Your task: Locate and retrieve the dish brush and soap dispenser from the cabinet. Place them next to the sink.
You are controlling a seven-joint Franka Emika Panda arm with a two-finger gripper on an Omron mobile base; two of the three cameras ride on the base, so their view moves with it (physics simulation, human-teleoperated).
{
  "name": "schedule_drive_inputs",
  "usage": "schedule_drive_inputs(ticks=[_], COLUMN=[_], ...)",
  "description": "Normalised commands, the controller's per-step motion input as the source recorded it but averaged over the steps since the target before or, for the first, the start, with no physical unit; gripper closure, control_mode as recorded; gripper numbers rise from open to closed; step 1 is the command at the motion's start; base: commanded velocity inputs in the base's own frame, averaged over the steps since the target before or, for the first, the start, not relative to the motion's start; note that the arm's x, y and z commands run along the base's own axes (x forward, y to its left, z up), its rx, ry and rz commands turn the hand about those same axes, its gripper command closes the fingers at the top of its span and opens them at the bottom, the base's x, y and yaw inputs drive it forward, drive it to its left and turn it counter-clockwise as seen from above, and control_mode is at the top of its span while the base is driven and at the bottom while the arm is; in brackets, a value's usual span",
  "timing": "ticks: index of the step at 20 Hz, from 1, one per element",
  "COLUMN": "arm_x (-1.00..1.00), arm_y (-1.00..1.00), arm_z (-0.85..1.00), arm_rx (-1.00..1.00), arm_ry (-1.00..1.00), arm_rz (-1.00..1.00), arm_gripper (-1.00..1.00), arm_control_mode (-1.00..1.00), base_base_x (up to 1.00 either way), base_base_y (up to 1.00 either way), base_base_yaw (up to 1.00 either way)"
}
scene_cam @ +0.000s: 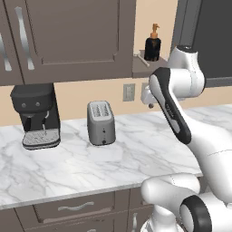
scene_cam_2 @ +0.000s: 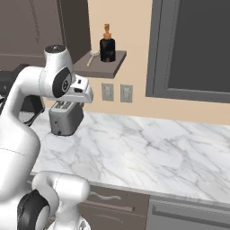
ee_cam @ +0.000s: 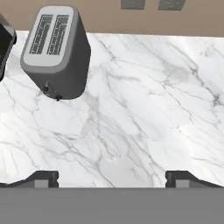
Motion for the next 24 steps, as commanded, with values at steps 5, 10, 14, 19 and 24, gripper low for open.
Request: schedule_drive_inputs(ticks=[5, 10, 14, 19, 24], arm_x=[-0.21, -0.01, 0.04, 0.23, 0.39], arm_y=[-0.01, -0.08, -0.16, -0.17, -0.05], arm_z=[0.33, 0.45, 0.31, 0.30, 0.46], arm_rx=[-0.02, -0.07, -0.03, 0.02, 0.12], arm_ry=[-0.12, -0.14, -0.06, -0.21, -0.16], arm_rz=[-0.04, 0.00, 0.00, 0.00, 0.00], arm_gripper=[-1.00, -1.00, -1.00, -1.00, -1.00], arm_control_mode=[-1.00, -1.00, -1.00, -1.00, -1.00], base_base_x=[0.00, 0.00, 0.00, 0.00, 0.00], base_base_y=[0.00, 0.00, 0.00, 0.00, 0.00], base_base_yaw=[0.00, 0.00, 0.00, 0.00, 0.00])
